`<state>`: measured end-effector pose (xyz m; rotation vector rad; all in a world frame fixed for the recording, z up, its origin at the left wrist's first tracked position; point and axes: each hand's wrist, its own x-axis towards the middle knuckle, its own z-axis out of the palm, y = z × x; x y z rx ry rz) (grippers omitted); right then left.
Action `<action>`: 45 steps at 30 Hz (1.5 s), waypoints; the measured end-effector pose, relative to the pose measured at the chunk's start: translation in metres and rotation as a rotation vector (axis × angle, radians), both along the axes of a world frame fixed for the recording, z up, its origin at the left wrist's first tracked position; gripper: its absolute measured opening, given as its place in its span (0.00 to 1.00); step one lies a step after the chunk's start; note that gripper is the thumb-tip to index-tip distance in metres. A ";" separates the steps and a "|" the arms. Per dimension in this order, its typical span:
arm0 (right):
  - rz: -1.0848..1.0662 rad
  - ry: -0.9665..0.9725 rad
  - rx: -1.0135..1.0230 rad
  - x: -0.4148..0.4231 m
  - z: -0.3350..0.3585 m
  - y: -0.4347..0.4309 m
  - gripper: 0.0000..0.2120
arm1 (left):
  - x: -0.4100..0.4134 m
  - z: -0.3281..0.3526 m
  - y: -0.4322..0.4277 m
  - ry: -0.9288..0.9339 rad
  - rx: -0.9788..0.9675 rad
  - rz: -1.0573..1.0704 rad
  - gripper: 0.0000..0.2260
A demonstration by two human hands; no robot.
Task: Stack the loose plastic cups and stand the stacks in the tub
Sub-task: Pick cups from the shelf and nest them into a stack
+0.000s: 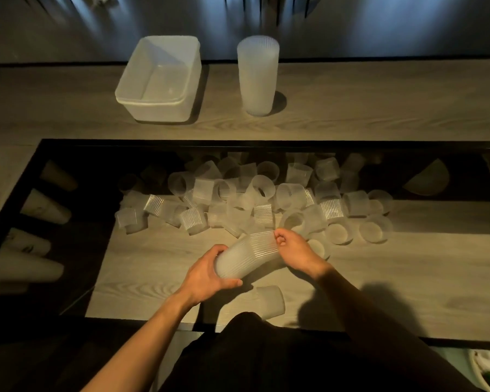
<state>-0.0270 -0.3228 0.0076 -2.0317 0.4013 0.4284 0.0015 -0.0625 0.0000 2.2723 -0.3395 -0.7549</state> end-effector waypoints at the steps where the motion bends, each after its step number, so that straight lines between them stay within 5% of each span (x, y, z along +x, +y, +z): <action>1: -0.010 0.025 0.051 0.001 -0.001 0.001 0.05 | 0.001 0.001 -0.002 0.004 -0.004 0.007 0.38; 16: -0.295 0.026 0.462 0.002 0.005 -0.004 0.13 | 0.011 -0.007 -0.013 0.070 0.005 0.047 0.38; 21: -0.287 -0.023 0.435 0.001 0.000 0.001 0.31 | 0.012 -0.007 -0.018 0.057 0.018 0.048 0.37; 27: -0.147 -0.142 0.212 0.002 -0.001 0.023 0.10 | 0.013 -0.006 -0.025 0.010 0.041 0.066 0.37; 38: 0.015 -0.056 0.334 -0.010 0.007 0.041 0.20 | -0.001 -0.005 -0.018 -0.054 0.055 0.115 0.36; 45: 0.153 -0.171 0.010 -0.023 0.001 0.013 0.14 | -0.020 -0.010 0.002 0.012 0.096 0.141 0.38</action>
